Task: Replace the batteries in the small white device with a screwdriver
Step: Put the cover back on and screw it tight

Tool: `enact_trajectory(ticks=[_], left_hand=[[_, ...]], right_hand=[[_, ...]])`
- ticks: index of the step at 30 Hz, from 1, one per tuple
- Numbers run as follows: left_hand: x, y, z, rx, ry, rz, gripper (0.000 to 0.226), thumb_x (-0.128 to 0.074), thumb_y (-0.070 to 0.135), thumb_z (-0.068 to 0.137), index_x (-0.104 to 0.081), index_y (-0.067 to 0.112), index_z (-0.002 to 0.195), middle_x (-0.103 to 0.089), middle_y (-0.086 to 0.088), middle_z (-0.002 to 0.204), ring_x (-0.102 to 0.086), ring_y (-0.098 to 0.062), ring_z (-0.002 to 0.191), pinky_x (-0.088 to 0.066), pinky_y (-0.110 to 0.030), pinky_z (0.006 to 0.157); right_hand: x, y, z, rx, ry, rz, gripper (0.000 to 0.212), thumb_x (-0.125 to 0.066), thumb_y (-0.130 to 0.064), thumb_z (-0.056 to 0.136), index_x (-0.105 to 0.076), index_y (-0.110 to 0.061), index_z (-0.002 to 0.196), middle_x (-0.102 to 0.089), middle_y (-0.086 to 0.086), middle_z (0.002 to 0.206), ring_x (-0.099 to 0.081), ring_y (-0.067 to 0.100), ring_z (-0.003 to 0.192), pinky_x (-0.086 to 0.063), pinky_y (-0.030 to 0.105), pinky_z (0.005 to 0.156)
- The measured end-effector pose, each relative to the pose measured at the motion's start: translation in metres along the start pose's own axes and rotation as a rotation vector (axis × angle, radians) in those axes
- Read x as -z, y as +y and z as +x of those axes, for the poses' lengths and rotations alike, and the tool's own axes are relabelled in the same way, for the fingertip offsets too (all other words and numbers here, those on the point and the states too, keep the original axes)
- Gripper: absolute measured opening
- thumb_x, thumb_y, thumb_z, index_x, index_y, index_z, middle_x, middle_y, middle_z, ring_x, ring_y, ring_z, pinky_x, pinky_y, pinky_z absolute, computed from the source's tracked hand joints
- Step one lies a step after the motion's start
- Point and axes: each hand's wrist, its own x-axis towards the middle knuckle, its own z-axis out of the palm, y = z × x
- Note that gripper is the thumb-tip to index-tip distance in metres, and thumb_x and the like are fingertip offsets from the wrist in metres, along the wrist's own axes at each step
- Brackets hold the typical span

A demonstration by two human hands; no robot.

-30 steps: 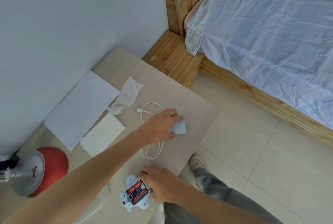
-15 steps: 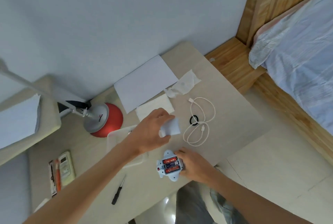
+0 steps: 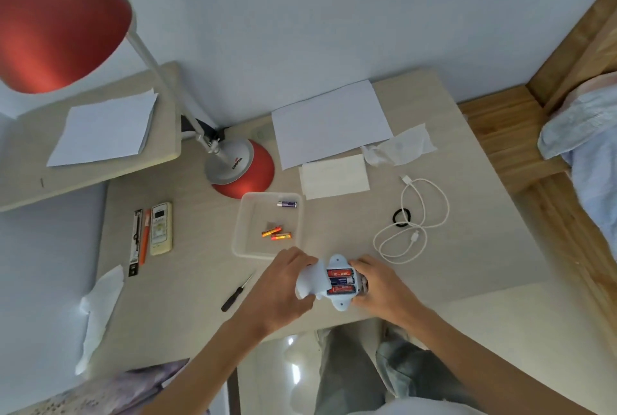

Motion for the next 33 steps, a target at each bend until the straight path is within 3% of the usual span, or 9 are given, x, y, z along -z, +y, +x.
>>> enact_trajectory(ticks=[4, 9, 15, 22, 27, 33], left_hand=[[-0.020, -0.002, -0.003, 0.048, -0.003, -0.033, 0.063, -0.087, 0.025, 0.080, -0.062, 0.020, 0.138, -0.061, 0.003, 0.130, -0.058, -0.014, 0.116, -0.053, -0.027, 0.102], [-0.037, 0.002, 0.007, 0.033, -0.001, -0.049, 0.060, -0.090, 0.016, 0.075, -0.069, 0.014, 0.130, -0.070, -0.003, 0.119, -0.061, -0.019, 0.110, -0.053, -0.026, 0.095], [-0.054, 0.001, 0.024, -0.014, -0.015, -0.053, 0.060, -0.096, 0.020, 0.069, -0.072, 0.019, 0.124, -0.074, -0.001, 0.116, -0.065, -0.020, 0.105, -0.061, -0.036, 0.091], [-0.057, 0.001, 0.028, 0.011, -0.035, -0.048, 0.062, -0.093, 0.031, 0.073, -0.068, 0.026, 0.129, -0.060, 0.004, 0.125, -0.056, -0.016, 0.113, -0.058, -0.030, 0.095], [-0.056, 0.002, 0.034, 0.021, -0.068, -0.020, 0.062, -0.093, 0.026, 0.078, -0.069, 0.019, 0.135, -0.059, 0.000, 0.133, -0.053, -0.017, 0.122, -0.045, -0.018, 0.096], [-0.057, 0.006, 0.037, 0.028, -0.057, -0.038, 0.061, -0.092, 0.029, 0.077, -0.069, 0.020, 0.133, -0.059, 0.002, 0.131, -0.052, -0.017, 0.121, -0.046, -0.020, 0.094]], right_hand=[[0.000, 0.002, 0.001, 0.001, -0.006, -0.011, 0.047, -0.088, -0.033, 0.080, -0.068, -0.023, 0.121, -0.058, -0.006, 0.103, -0.063, 0.013, 0.090, -0.060, 0.034, 0.082], [-0.002, 0.004, 0.000, 0.002, -0.001, -0.005, 0.049, -0.086, -0.035, 0.078, -0.068, -0.023, 0.122, -0.059, -0.005, 0.104, -0.064, 0.015, 0.089, -0.061, 0.033, 0.080], [-0.003, 0.005, -0.002, -0.011, 0.015, 0.036, 0.051, -0.088, -0.034, 0.077, -0.068, -0.021, 0.122, -0.060, -0.004, 0.105, -0.064, 0.014, 0.089, -0.061, 0.033, 0.079], [-0.004, 0.004, -0.003, -0.014, 0.023, 0.047, 0.055, -0.090, -0.035, 0.078, -0.068, -0.021, 0.126, -0.059, -0.006, 0.107, -0.063, 0.012, 0.090, -0.058, 0.025, 0.080], [-0.003, 0.003, -0.003, -0.013, 0.026, 0.046, 0.054, -0.089, -0.036, 0.079, -0.068, -0.021, 0.126, -0.057, -0.009, 0.104, -0.061, 0.010, 0.088, -0.057, 0.026, 0.079], [-0.004, 0.004, -0.003, -0.006, 0.036, 0.048, 0.055, -0.089, -0.040, 0.078, -0.068, -0.022, 0.125, -0.061, -0.007, 0.106, -0.064, 0.013, 0.088, -0.060, 0.032, 0.080]])
